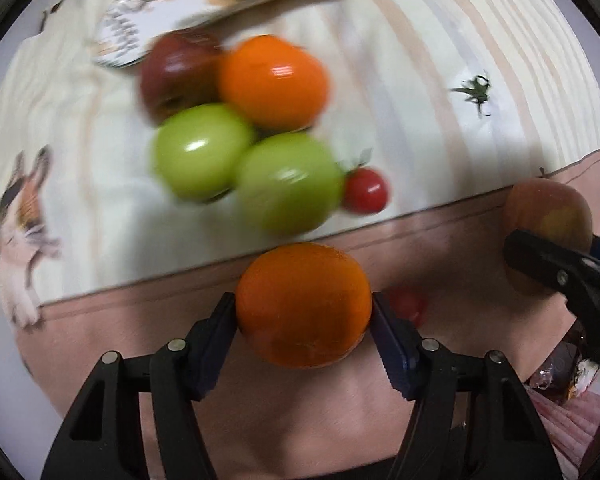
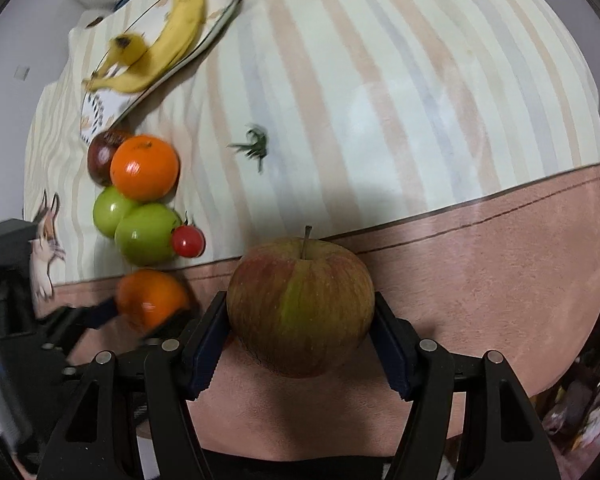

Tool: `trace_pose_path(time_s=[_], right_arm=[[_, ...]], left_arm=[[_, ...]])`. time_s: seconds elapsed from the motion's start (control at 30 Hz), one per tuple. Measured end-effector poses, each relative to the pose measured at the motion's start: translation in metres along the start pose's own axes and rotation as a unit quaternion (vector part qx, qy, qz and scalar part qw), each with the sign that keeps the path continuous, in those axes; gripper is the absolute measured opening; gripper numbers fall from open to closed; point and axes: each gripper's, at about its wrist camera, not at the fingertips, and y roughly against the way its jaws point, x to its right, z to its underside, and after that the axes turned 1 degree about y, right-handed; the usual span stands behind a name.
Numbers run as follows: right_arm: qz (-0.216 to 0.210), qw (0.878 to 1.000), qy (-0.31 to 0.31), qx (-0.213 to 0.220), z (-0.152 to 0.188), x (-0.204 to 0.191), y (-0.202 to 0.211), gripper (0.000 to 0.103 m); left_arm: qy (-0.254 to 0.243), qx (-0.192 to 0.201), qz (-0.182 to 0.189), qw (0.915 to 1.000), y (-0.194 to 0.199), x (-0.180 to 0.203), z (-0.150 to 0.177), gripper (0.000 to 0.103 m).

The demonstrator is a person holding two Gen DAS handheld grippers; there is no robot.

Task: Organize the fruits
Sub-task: 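Grasp the red apple with the right gripper while the left gripper grasps an orange, then lower the red apple and orange onto the plate and open both grippers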

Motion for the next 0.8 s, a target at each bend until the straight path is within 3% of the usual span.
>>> trace_pose_path(time_s=[0.17, 0.3, 0.53, 0.77, 0.8], right_arm=[[0.000, 0.998, 0.060, -0.018, 0.010, -0.029, -0.016, 0.069], [0.006, 0.997, 0.074, -0.028, 0.014, -0.041, -0.033, 0.070], [0.022, 0.996, 0.083, -0.027, 0.016, -0.045, -0.039, 0.069], [-0.019, 0.997, 0.080, 0.004, -0.003, -0.065, -0.004, 0.069], [-0.029, 0.996, 0.078, 0.012, -0.009, -0.067, 0.005, 0.069]], left_arm=[[0.020, -0.009, -0.035, 0.9991, 0.013, -0.042, 0.019, 0.063], [0.070, -0.028, -0.018, 0.9970, -0.008, -0.073, 0.019, 0.065], [0.089, 0.000, -0.017, 0.9959, -0.003, -0.074, 0.007, 0.063], [0.087, 0.035, 0.010, 0.9955, 0.042, -0.073, -0.007, 0.063], [0.090, 0.042, 0.016, 0.9949, 0.057, -0.080, 0.004, 0.063]])
